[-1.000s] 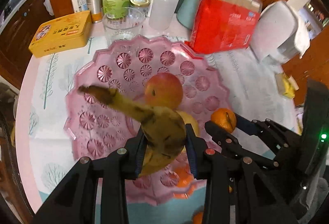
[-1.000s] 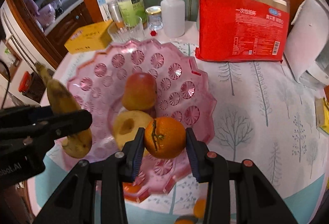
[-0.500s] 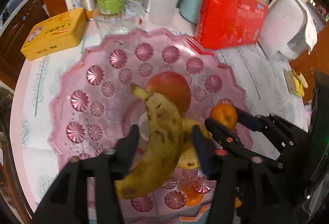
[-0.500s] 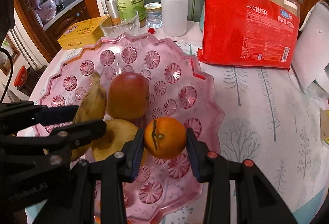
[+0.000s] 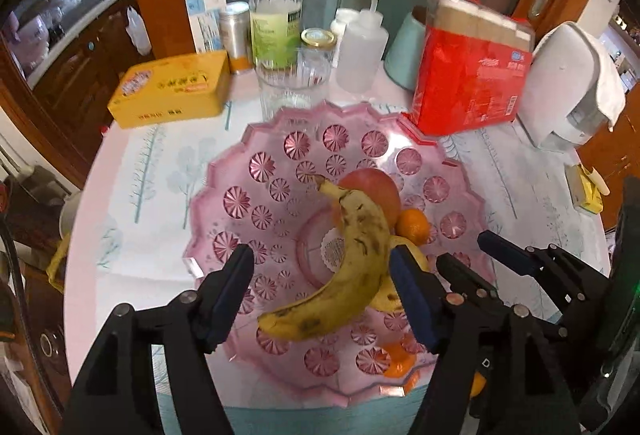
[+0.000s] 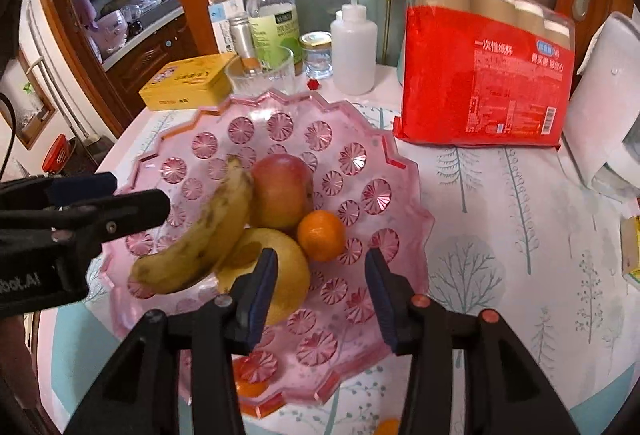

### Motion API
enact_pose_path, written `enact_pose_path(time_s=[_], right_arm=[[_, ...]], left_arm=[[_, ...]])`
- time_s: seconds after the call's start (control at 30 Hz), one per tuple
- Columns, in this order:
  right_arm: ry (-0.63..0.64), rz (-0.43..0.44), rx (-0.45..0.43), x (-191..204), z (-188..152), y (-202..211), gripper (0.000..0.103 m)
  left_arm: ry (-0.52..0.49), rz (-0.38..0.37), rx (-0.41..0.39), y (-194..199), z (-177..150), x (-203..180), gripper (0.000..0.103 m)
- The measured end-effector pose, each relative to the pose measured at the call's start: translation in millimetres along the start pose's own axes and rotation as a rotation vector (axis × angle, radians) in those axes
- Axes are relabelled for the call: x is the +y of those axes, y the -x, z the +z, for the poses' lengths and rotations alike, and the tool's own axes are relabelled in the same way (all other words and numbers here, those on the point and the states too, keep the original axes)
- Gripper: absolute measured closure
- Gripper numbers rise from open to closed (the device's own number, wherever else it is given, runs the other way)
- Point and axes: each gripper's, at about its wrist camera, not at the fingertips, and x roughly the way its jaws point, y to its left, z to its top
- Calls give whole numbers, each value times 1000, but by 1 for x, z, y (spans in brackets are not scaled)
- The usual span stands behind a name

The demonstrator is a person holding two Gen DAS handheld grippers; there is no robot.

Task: Organize fruits
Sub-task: 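Open both tools to release banana and orange in the bowl, then withdraw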

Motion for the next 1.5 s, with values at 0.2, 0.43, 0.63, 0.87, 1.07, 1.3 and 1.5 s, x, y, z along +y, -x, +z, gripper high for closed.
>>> enact_pose_path(time_s=[0.2, 0.43, 0.63, 0.87, 1.07, 1.3, 1.5], right_arm=[[0, 1, -9, 6, -8, 29, 57], [-11, -5, -25, 11, -19, 68, 57], [-2, -32, -15, 15, -41, 98, 57], [-59, -20, -7, 4, -68, 135, 57], [-83, -15, -48, -7, -86, 172, 57], [-95, -5, -94, -23, -103, 208, 57], [-75, -35, -128, -40, -116, 224, 57]], left_arm=[[-18, -12, -40, 39, -15, -7, 32], [-34, 1, -51, 69, -38, -17, 28], [-48, -3, -64, 96, -63, -24, 28], [-66, -17, -83, 130, -90, -35, 27], [-80, -22, -100, 153, -109, -48, 25], [-97, -28, -122, 172, -123, -67, 24], [-117, -7, -145, 180, -135, -84, 23]])
